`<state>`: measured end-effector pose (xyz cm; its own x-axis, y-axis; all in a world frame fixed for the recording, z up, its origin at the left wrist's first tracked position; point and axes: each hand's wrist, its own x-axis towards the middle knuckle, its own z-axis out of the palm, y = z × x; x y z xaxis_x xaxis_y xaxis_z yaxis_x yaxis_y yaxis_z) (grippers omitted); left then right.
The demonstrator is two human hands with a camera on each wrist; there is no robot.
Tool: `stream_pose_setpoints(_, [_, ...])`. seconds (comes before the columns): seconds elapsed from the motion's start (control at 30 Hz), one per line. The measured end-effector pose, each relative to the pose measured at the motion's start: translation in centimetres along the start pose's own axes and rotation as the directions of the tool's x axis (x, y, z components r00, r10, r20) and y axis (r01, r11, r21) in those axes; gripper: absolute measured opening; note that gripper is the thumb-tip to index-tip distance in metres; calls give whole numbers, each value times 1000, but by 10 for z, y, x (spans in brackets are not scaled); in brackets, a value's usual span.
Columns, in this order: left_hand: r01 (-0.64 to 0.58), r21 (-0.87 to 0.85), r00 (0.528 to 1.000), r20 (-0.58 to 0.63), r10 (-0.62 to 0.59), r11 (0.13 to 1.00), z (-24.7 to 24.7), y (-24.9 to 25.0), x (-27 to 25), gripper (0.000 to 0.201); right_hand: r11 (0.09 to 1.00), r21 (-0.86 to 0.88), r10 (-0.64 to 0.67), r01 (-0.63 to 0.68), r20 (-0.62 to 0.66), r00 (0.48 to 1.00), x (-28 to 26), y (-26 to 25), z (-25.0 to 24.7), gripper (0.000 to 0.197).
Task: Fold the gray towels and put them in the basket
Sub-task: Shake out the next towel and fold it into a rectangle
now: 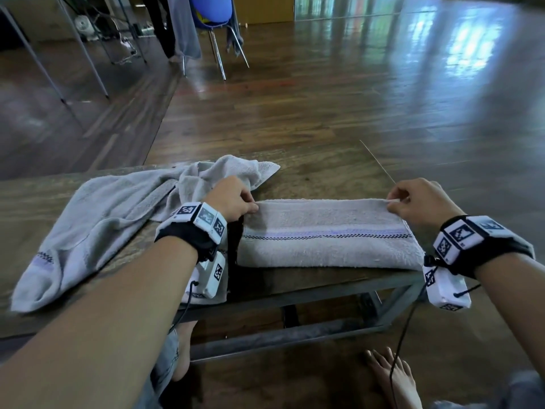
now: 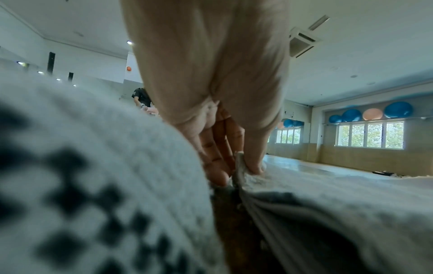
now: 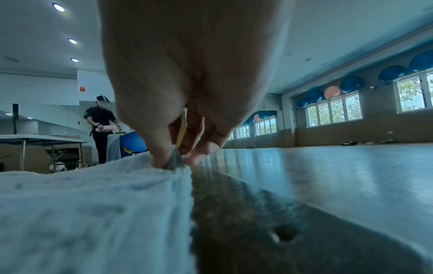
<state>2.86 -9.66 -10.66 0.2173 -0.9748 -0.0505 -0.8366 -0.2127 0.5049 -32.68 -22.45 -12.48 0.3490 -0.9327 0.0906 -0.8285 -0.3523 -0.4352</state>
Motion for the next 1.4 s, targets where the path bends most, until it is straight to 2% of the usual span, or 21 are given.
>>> stream_pose_setpoints(0.1, [-48,7,997,-60,49,999,-10,9,-7,8,1000,-29,-7,6,-30,1000,-5,-10,-11,7])
stream_pose_setpoints(0.17, [-125,17,975,-185,126,992,-20,20,-12,7,999,-16,-50,48,-177,983,-6,-20,-21,3])
stream_pose_setpoints(0.2, [-169,19,952,-256,169,985,-27,26,-15,7,996,-10,-83,83,-278,957,-7,-25,-28,5])
stream_pose_setpoints(0.27, [-252,42,882,-400,247,967,-40,36,-21,8,986,36,-128,164,-466,875,-10,-35,-42,6])
stream_pose_setpoints(0.37, [-376,27,717,-625,309,926,-57,42,-32,11,945,140,-133,295,-661,739,-20,-44,-64,7])
stream_pose_setpoints(0.4, [-417,-14,683,-665,303,909,-59,42,-36,14,936,145,-134,319,-693,709,-25,-43,-68,8])
stream_pose_setpoints(0.43, [-448,-51,676,-672,301,893,-60,41,-40,16,934,140,-143,329,-698,702,-30,-41,-69,9])
stream_pose_setpoints(0.47, [-461,-69,702,-639,315,885,-60,38,-44,17,938,126,-159,323,-672,724,-35,-37,-68,9])
stream_pose_setpoints(0.5, [-457,-69,753,-562,344,887,-57,35,-48,16,945,113,-178,305,-606,775,-39,-31,-65,8])
stream_pose_setpoints(0.53, [-433,-51,817,-443,368,900,-53,30,-51,13,954,116,-187,275,-488,853,-44,-25,-61,11])
stream_pose_setpoints(0.57, [-396,-19,878,-300,372,918,-47,24,-54,11,966,121,-182,230,-314,932,-48,-19,-56,14])
stream_pose_setpoints(0.6, [-346,21,926,-156,345,938,-41,17,-56,12,979,102,-167,179,-117,979,-53,-11,-50,16])
stream_pose_setpoints(0.63, [-290,58,956,-33,292,955,-33,9,-57,15,988,65,-144,141,45,989,-58,-5,-45,16])
stream_pose_setpoints(0.67, [-230,82,973,53,226,970,-25,2,-56,18,993,38,-118,113,143,983,-62,2,-39,16])
stream_pose_setpoints(0.7, [-170,101,983,92,161,980,-18,-2,-53,18,996,28,-91,87,180,979,-64,8,-34,16])
stream_pose_setpoints(0.77, [-72,159,995,77,61,985,-6,-5,-47,22,1000,-2,-17,18,168,986,-65,13,-27,18])
stream_pose_setpoints(0.87, [72,201,997,-22,-70,977,6,-4,-40,46,992,-76,108,-97,154,982,-60,12,-21,21])
stream_pose_setpoints(0.93, [131,221,991,-42,-124,967,11,-2,-39,47,986,-87,158,-145,169,973,-57,10,-19,30])
stream_pose_setpoints(1.07, [161,242,987,-30,-159,957,14,1,-36,45,982,-62,188,-180,166,968,-55,6,-17,31])
stream_pose_setpoints(1.23, [189,180,982,-20,-189,965,13,2,-32,40,980,-18,196,-196,151,969,-53,-2,-25,27])
stream_pose_setpoints(1.4, [229,108,973,-67,-223,967,4,5,-30,36,979,18,201,-204,128,971,-55,-9,-40,29])
